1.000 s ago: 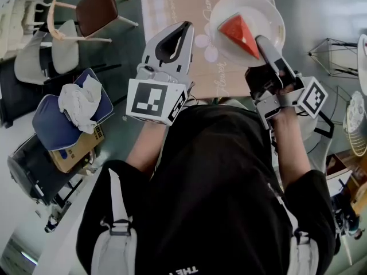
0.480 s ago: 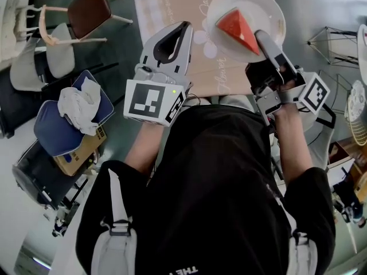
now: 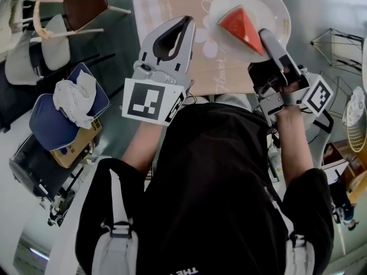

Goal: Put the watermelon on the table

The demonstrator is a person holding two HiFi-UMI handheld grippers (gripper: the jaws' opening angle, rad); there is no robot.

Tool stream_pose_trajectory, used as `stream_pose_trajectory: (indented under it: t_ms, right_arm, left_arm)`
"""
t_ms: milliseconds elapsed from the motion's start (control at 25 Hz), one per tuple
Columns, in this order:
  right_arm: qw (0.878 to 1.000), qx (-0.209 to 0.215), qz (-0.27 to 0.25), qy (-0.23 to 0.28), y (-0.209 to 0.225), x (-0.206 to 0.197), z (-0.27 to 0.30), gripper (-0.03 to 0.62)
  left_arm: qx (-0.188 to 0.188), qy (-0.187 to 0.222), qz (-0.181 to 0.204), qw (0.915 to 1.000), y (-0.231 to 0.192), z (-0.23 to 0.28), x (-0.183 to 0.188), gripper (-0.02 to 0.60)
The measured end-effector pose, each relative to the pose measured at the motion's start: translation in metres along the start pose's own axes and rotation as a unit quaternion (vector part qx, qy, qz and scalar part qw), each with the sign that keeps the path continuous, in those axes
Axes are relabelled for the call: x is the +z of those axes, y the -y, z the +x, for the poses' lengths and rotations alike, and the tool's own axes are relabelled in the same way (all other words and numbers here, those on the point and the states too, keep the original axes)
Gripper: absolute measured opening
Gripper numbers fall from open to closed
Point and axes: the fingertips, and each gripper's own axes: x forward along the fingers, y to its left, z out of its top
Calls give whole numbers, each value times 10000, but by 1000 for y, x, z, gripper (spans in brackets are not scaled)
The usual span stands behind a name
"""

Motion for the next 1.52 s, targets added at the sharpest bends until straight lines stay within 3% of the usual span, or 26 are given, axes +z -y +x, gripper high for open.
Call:
stream_pose_trajectory:
  t_ms: [480,1080,1520]
  right_arm:
    - [9997,-149,-39,-174,47,15,9,23]
    - [9993,-198,33,-330,74,15,5,23]
    - [9977,-348,275,-510,126,10,-1,23]
  left_arm:
    - [36,-248,-82,9997,-22,33,-42,11]
    - [12,-499,-214,9985,-24,47,-72,11]
    - [8,-741,-203,9970,-31,62,-112,11]
